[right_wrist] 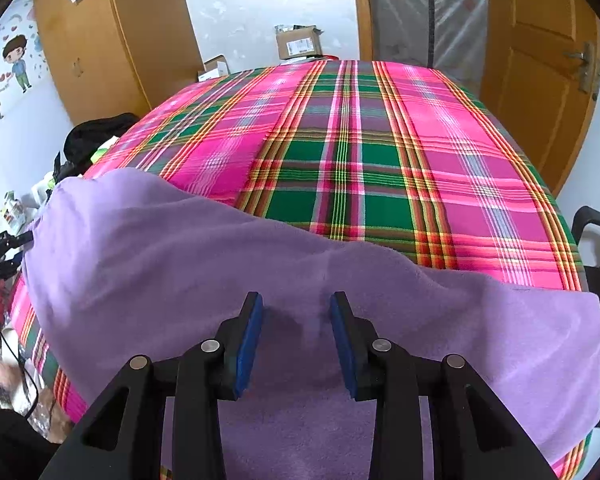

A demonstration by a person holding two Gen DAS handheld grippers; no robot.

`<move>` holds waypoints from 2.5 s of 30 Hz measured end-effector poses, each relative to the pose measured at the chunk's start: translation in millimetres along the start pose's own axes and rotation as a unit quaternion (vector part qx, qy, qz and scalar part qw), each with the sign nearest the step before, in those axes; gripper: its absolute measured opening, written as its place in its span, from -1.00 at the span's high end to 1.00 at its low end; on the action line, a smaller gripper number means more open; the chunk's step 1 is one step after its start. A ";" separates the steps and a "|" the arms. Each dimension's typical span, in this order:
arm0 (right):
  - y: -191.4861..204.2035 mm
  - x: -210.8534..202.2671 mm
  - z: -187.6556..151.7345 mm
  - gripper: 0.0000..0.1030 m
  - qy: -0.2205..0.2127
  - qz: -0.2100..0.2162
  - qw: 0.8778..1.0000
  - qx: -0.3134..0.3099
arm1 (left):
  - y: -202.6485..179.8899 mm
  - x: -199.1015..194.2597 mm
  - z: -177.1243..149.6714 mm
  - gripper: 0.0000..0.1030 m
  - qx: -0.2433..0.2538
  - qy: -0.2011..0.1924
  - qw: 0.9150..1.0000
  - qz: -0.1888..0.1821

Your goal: Fold clothes

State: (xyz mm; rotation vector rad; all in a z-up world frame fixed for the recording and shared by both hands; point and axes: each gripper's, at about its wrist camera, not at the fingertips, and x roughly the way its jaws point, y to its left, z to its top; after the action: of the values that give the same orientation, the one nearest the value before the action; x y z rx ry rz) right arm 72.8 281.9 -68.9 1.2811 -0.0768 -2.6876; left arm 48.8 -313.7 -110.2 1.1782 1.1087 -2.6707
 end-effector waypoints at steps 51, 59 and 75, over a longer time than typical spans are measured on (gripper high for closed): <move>6.4 -12.8 -4.0 0.29 -0.010 0.036 0.999 0.022 | -281.7 35.7 -172.5 0.38 0.481 0.178 0.836 -0.193; 15.9 -7.1 9.1 0.29 -0.014 0.111 0.993 0.035 | -260.2 -7.4 -144.0 0.29 0.416 0.126 0.866 -0.248; 66.3 51.3 64.7 0.25 0.049 0.291 0.953 0.077 | -204.5 26.8 -125.7 0.30 0.348 0.110 0.927 -0.084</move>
State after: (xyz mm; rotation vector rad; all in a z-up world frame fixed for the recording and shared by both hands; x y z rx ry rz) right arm -0.9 206.4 -59.8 1.1942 -0.5664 -2.1420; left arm 51.8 -76.8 -63.2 1.5505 0.2374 -3.2546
